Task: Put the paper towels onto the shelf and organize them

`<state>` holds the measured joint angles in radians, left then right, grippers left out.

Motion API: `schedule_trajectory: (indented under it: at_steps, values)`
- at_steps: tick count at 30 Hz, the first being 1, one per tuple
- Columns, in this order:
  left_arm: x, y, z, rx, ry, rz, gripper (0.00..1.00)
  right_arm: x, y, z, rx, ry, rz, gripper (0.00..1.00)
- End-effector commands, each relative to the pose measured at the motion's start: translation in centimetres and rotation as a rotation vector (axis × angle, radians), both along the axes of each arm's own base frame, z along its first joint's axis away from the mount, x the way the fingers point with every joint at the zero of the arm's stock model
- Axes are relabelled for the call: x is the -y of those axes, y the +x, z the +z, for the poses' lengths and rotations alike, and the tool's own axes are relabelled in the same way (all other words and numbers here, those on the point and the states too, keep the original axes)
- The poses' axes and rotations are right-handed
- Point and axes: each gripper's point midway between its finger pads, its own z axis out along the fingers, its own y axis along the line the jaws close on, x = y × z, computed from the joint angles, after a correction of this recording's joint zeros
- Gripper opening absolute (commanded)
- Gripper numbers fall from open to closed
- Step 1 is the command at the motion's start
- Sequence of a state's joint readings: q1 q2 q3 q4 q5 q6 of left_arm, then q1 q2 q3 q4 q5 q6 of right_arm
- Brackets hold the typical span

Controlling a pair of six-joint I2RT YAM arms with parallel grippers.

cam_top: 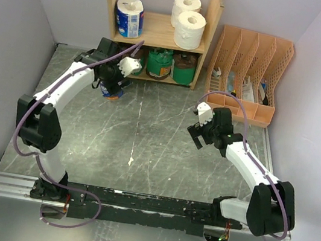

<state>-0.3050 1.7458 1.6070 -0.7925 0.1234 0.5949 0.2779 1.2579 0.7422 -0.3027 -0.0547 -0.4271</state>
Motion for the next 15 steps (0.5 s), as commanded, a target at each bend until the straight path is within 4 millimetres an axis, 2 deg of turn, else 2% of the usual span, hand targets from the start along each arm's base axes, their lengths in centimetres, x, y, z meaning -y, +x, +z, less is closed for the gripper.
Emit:
schedule_trajectory:
  at_steps: [1, 7, 15]
  values:
    - [-0.3, 2.4, -1.4, 0.054, 0.06, 0.02, 0.86, 0.2, 0.7, 0.3, 0.024, -0.01, -0.006, 1.0]
    - [-0.6, 3.2, -3.4, 0.032, 0.094, 0.027, 0.84, 0.2, 0.6, 0.2, 0.022, -0.013, -0.004, 1.0]
    - [-0.5, 4.9, -4.3, 0.041, 0.12, 0.029, 0.83, 0.2, 0.5, -0.1, 0.013, -0.013, -0.002, 1.0]
